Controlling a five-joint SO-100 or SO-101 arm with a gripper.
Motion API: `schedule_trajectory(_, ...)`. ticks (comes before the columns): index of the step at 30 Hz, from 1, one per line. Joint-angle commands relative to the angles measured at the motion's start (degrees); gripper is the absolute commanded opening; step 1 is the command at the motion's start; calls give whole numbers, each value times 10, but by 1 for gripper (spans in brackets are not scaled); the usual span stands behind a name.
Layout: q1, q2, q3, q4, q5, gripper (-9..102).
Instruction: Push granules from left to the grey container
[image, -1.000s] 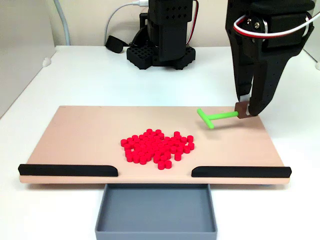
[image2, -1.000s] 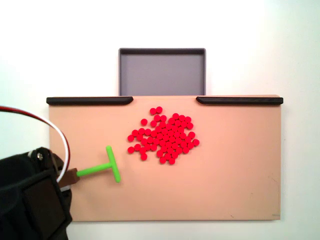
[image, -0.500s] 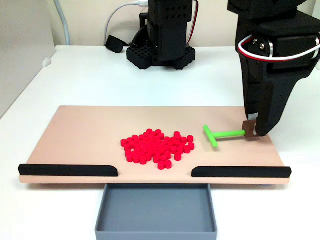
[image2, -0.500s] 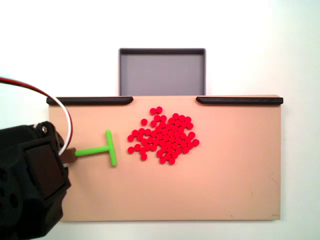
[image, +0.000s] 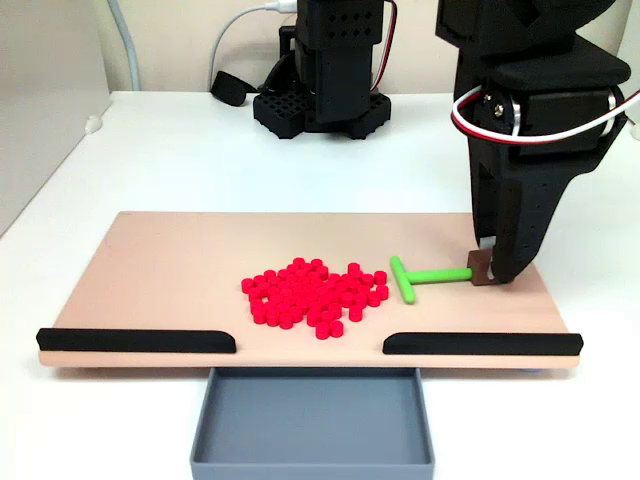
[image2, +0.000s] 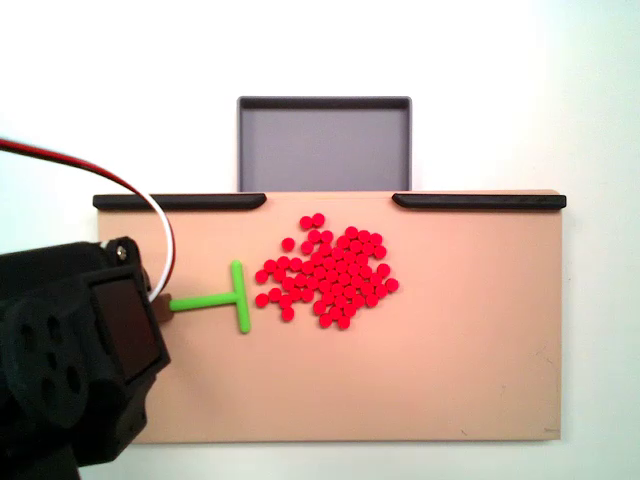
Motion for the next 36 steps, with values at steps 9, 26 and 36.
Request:
schedule_trajectory(9, 18, 6, -10, -1, -28, 0)
schedule_trajectory(26, 35, 26, 19, -1, -101, 0)
schedule_trajectory(36, 48, 29, 19, -1, -148, 0)
